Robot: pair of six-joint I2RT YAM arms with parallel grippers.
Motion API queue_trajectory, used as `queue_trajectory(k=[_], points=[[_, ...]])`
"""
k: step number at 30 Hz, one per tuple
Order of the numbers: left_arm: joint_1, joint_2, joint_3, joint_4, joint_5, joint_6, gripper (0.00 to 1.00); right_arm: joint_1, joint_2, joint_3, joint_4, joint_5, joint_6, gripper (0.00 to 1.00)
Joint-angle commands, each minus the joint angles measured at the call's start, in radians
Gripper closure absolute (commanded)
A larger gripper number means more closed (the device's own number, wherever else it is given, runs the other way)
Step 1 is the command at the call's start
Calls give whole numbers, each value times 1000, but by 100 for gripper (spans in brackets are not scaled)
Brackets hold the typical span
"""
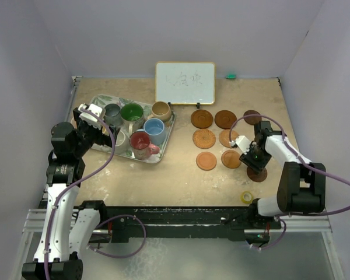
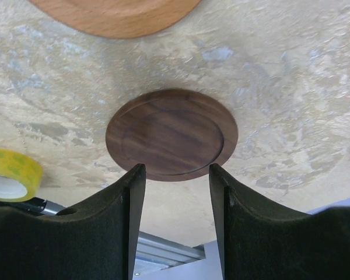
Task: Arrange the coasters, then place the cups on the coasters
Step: Move the cup to the center of the board.
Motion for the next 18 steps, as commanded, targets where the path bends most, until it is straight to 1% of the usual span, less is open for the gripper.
queue_trajectory(k=[1, 10, 18], points=[[6, -13, -6, 46, 16, -5, 1, 2, 33, 49, 47, -16, -8, 49], [6, -9, -9, 51, 17, -1, 1, 30, 101, 28, 78, 6, 13, 50], [6, -7, -13, 55, 18, 3, 1, 119, 125, 9, 53, 21, 39, 50]])
